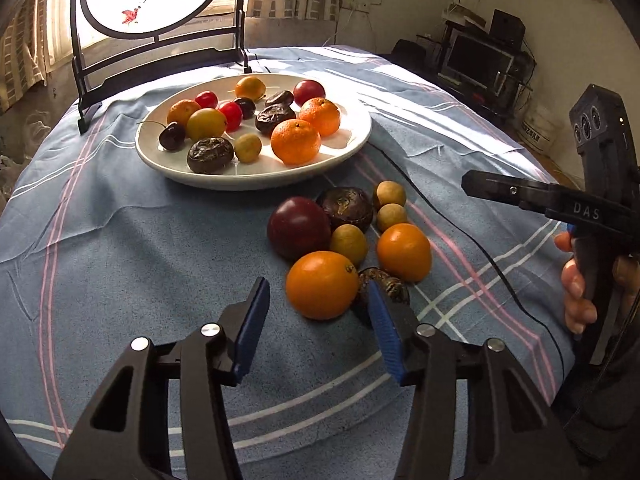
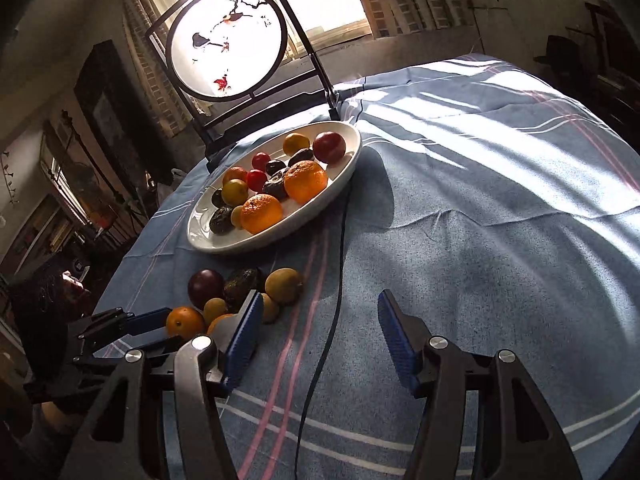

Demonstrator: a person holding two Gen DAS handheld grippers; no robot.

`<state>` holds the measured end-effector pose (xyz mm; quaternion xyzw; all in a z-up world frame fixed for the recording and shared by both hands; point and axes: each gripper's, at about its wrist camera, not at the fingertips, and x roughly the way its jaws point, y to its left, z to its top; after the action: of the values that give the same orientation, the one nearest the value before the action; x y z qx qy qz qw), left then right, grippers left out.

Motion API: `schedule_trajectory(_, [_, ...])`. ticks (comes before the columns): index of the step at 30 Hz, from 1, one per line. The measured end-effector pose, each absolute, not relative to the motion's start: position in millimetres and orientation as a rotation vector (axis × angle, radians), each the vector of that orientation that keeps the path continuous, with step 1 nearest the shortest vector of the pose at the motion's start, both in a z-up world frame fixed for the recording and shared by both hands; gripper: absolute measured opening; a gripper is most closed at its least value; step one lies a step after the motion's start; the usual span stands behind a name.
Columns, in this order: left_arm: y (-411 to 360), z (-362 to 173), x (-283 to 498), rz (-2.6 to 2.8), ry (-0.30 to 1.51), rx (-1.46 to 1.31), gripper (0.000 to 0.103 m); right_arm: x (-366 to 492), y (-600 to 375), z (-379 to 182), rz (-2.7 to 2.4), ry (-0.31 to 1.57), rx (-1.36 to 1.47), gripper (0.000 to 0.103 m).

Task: Organize fruits
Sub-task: 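Grasp a mandarin with the left tool while the right tool grasps another mandarin, then lower both mandarins onto the plate and open both tools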

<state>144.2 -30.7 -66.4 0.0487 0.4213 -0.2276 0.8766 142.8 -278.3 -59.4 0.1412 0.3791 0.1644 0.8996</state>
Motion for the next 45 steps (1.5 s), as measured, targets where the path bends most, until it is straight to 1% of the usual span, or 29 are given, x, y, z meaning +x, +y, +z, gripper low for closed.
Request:
schedule_trajectory(3, [-30, -68, 150, -0.498, 0.900, 0.067, 0.046, 140, -276, -60, 0.345, 0.782, 0.275, 0.060])
schedule_trajectory(4, [-28, -69, 152, -0.516, 0.906, 0.042, 0.038, 140, -274, -60, 0.348, 0.785, 0.265, 0.060])
schedule_trajectory(6, [-24, -69, 151, -0.511, 0.899, 0.020, 0.038, 139, -267, -60, 0.359, 0.792, 0.229, 0.060])
schedule_trajectory(9, [-18, -59, 138, -0.505, 0.806, -0.005, 0.038, 135, -245, -60, 0.393, 0.802, 0.110, 0.060])
schedule_trajectory(13, [-4, -51, 131, -0.442, 0.742, -0.061, 0.038, 120, -208, -58, 0.472, 0.785, -0.077, 0.056])
schedule_trajectory(16, [3, -49, 133, -0.428, 0.732, -0.096, 0.038, 122, -193, -61, 0.475, 0.818, -0.112, 0.054])
schedule_trajectory(19, [6, -48, 133, -0.427, 0.723, -0.109, 0.038, 130, -185, -66, 0.474, 0.874, -0.091, 0.049])
schedule_trajectory(21, [7, -48, 134, -0.429, 0.726, -0.115, 0.038, 135, -185, -67, 0.476, 0.893, -0.059, 0.048])
schedule_trajectory(23, [7, -48, 135, -0.431, 0.730, -0.119, 0.038, 140, -187, -70, 0.492, 0.913, -0.008, 0.043])
schedule_trajectory(24, [8, -48, 134, -0.431, 0.729, -0.121, 0.038, 141, -189, -71, 0.505, 0.920, 0.017, 0.037])
schedule_trajectory(25, [8, -48, 134, -0.432, 0.728, -0.123, 0.038, 140, -190, -71, 0.503, 0.922, 0.028, 0.035])
schedule_trajectory(28, [8, -48, 134, -0.432, 0.728, -0.123, 0.038, 137, -195, -71, 0.510, 0.918, 0.059, 0.035])
schedule_trajectory(32, [9, -47, 132, -0.428, 0.717, -0.124, 0.038, 124, -205, -62, 0.532, 0.858, 0.101, 0.035])
schedule_trajectory(37, [10, -43, 137, -0.434, 0.735, -0.130, 0.038, 120, -227, -37, 0.501, 0.793, 0.124, 0.035])
schedule_trajectory(40, [9, -37, 152, -0.420, 0.741, -0.108, 0.038, 139, -241, -12, 0.465, 0.755, 0.136, 0.035])
schedule_trajectory(45, [-1, -12, 196, -0.423, 0.711, -0.098, 0.039, 200, -241, 19, 0.441, 0.739, 0.148, 0.035])
